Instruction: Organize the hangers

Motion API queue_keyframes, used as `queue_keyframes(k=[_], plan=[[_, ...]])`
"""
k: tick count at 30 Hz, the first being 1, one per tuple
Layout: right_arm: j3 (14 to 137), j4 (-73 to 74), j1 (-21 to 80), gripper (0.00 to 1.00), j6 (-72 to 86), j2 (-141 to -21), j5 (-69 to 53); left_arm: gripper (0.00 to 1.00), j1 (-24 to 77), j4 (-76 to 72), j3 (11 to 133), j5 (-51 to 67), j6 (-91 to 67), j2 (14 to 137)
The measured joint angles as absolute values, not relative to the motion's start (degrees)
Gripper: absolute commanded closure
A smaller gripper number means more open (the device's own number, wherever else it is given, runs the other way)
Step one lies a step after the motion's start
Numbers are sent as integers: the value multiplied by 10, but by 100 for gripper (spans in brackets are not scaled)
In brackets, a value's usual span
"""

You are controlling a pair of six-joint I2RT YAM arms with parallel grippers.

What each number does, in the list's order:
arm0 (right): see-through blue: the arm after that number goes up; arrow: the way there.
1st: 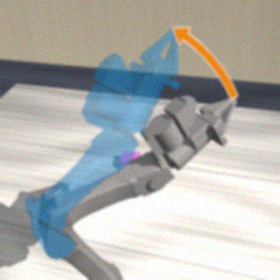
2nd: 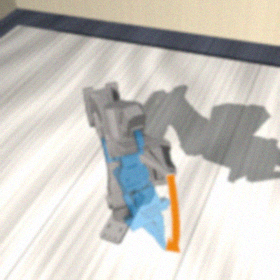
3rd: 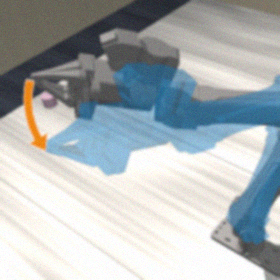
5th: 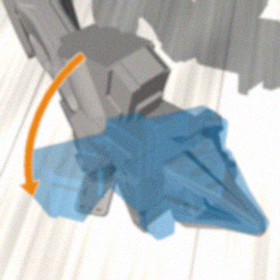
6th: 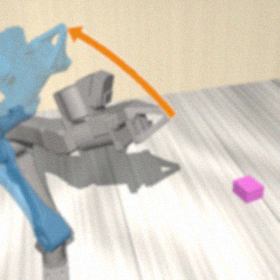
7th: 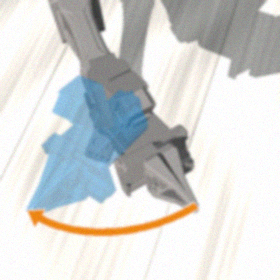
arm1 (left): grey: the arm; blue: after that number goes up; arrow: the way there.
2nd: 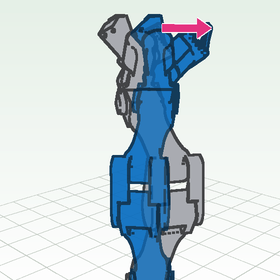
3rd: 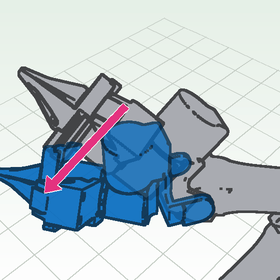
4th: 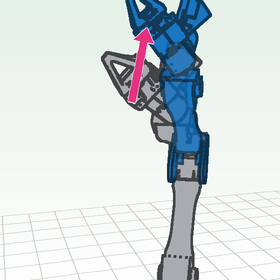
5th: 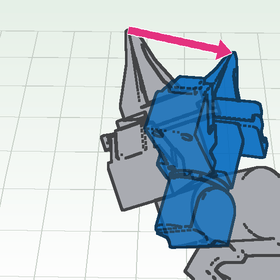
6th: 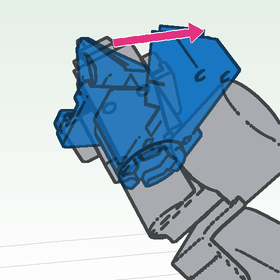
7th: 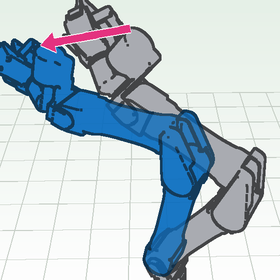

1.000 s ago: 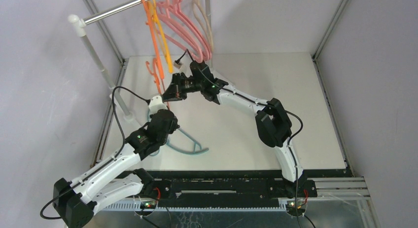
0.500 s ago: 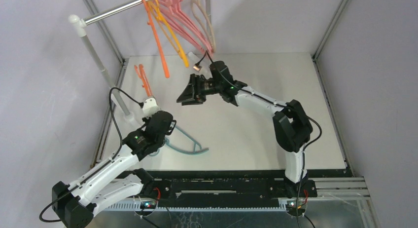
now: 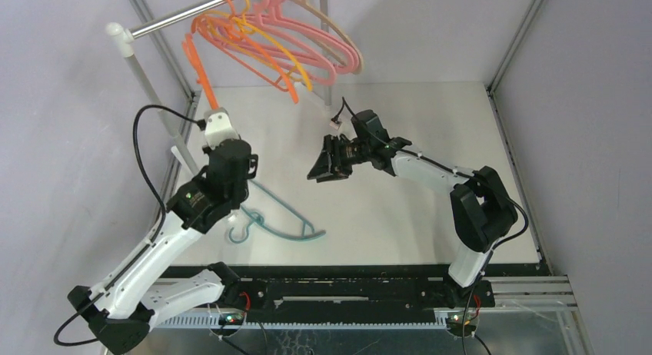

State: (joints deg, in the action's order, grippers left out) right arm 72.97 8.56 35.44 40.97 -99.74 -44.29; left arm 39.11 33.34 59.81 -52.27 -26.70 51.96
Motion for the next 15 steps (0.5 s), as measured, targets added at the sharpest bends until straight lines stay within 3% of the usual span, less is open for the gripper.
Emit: queue_keyframes(k=[15], plan=[[713, 131, 347, 46, 365, -997, -437, 100, 352, 271, 761, -520, -129, 632]])
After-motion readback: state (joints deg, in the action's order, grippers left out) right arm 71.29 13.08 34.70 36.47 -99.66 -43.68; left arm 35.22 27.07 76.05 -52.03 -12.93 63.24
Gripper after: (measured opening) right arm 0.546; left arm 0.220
